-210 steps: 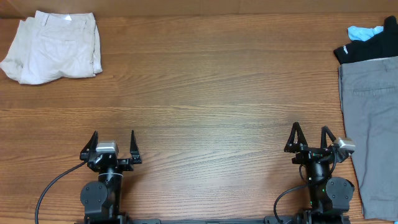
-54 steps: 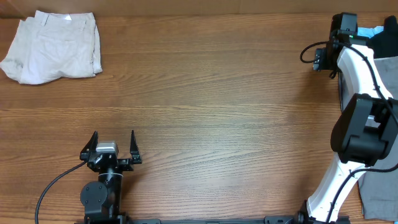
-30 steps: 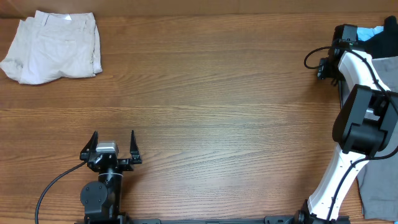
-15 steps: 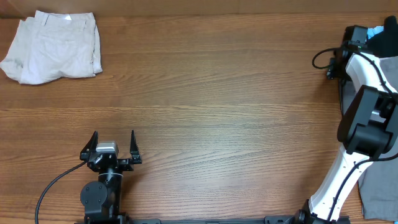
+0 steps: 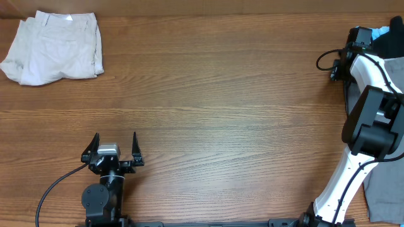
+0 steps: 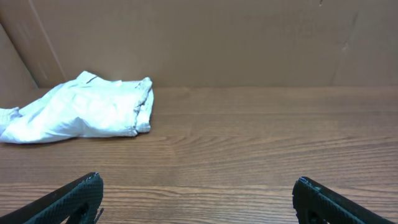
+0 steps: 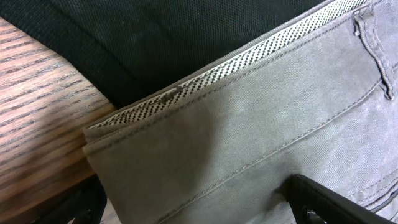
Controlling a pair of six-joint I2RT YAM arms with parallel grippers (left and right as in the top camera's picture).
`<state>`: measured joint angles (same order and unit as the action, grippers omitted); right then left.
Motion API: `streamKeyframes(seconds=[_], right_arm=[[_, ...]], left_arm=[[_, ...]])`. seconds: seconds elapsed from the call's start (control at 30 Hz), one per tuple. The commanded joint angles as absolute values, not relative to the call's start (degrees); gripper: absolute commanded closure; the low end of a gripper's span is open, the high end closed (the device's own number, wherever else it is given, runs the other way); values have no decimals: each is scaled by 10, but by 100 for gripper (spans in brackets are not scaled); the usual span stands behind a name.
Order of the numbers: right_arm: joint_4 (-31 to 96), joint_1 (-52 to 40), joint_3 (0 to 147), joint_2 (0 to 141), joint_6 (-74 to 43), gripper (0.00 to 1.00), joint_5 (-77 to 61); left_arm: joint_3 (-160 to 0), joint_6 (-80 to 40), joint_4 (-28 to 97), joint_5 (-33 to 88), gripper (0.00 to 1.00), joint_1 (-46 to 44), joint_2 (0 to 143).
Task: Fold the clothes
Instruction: 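Grasp the waistband edge of the grey shorts with the right gripper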
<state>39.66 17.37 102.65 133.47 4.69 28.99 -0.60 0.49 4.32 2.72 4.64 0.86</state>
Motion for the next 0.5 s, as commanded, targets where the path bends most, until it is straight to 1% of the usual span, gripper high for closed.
streamKeyframes(seconds=[0.0,0.1,0.23,0.3,0.37,0.43,0.47], right_arm=[[399,173,1023,1356,48,3,281],[399,173,1023,1356,47,10,267],[399,173,1023,1356,43,30,252],[399,173,1023,1356,43,46,252],[399,173,1023,1356,43,58,252],[399,173,1023,1356,43,68,252],[399,173,1023,1356,43,72,252]], left_arm=[[-3,17,43,23,0,51,3],[-3,17,43,23,0,51,3],[-3,17,43,23,0,51,3],[-3,17,43,23,0,51,3],[-3,17,43,23,0,51,3],[-3,17,43,23,0,51,3],[-3,17,43,23,0,51,3]])
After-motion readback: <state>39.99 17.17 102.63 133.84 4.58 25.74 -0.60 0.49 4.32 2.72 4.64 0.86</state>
